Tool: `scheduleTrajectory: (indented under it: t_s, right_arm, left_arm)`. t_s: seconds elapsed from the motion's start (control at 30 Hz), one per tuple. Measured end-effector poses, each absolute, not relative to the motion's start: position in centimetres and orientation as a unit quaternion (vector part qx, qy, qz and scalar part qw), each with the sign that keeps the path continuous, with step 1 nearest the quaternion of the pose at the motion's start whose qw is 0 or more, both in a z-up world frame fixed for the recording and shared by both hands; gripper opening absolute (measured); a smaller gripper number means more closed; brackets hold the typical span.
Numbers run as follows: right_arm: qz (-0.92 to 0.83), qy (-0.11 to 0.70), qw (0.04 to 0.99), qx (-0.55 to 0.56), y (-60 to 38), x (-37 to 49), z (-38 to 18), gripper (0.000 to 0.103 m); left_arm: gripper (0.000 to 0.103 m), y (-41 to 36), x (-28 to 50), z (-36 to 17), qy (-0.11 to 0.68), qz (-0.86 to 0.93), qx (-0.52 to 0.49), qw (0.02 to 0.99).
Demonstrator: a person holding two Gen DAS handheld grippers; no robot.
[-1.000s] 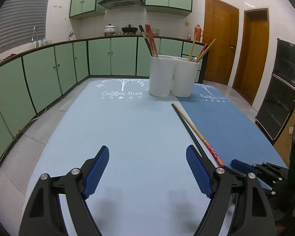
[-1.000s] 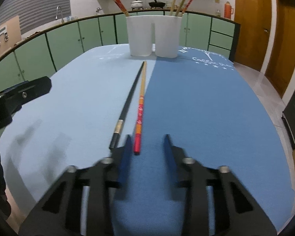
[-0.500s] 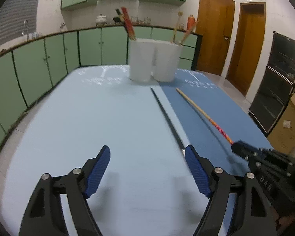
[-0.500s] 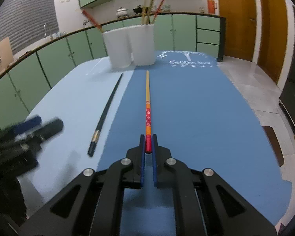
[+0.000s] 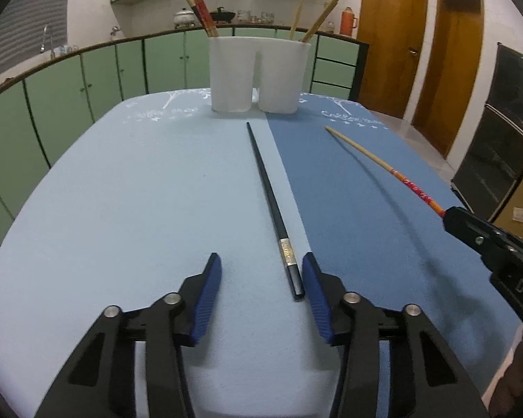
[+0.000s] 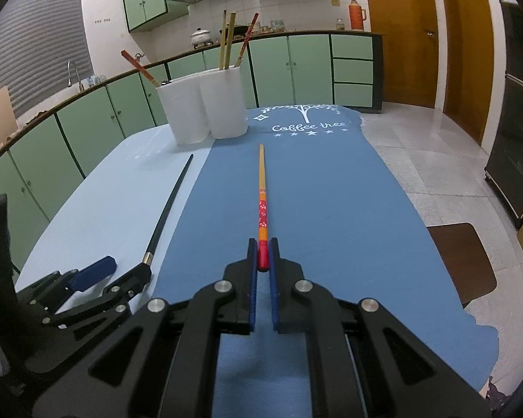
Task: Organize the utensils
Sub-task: 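Close the right gripper on the red-patterned chopstick while the left gripper grasps the black chopstick, then lift both chopsticks into the white holder and open both grippers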
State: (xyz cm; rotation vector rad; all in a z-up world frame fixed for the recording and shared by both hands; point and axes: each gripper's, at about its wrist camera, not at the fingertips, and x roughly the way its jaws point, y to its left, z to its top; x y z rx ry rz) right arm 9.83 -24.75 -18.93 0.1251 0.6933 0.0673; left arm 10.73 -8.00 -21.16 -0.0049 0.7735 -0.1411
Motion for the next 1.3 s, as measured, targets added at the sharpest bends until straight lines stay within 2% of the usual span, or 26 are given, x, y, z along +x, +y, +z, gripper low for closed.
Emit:
scheduleTrajectory:
  t_s: [0.13, 0.2, 0.23, 0.7, 1.03, 1.3]
  right_arm:
    - [0.033, 0.338, 0.938, 0.064, -25.0, 9.6, -19.0, 0.005]
    - [0.033, 0.339, 0.938, 0.066, -25.2, 9.5, -19.0, 0.005]
    - [0.032, 0.338, 0.938, 0.067, -25.3, 9.5, -19.0, 0.005]
    - [0.039, 0.328, 0.942, 0.053, -24.9, 9.3, -17.6, 0.005]
    - [0.047, 0.323, 0.944, 0.046, -24.2, 9.7, -14.9, 0.005]
    - [0.064, 0.289, 0.954, 0.053, -24.5, 10.6, -10.2, 0.005]
  left_arm:
    - [0.031, -8.4, 10.4, -21.2, 0.373, -0.056, 0.006, 0.926]
    - [0.011, -8.7, 10.4, -21.2, 0.372, -0.054, 0.009, 0.927]
    - [0.007, -8.7, 10.5, -21.3, 0.372, -0.054, 0.012, 0.927]
    - [0.007, -7.7, 10.1, -19.1, 0.371, -0.064, 0.013, 0.926]
    - [0.007, -6.4, 9.4, -13.6, 0.325, -0.076, 0.02, 0.943]
    - [0.007, -5.2, 10.1, -8.6, 0.272, -0.089, 0.003, 0.958]
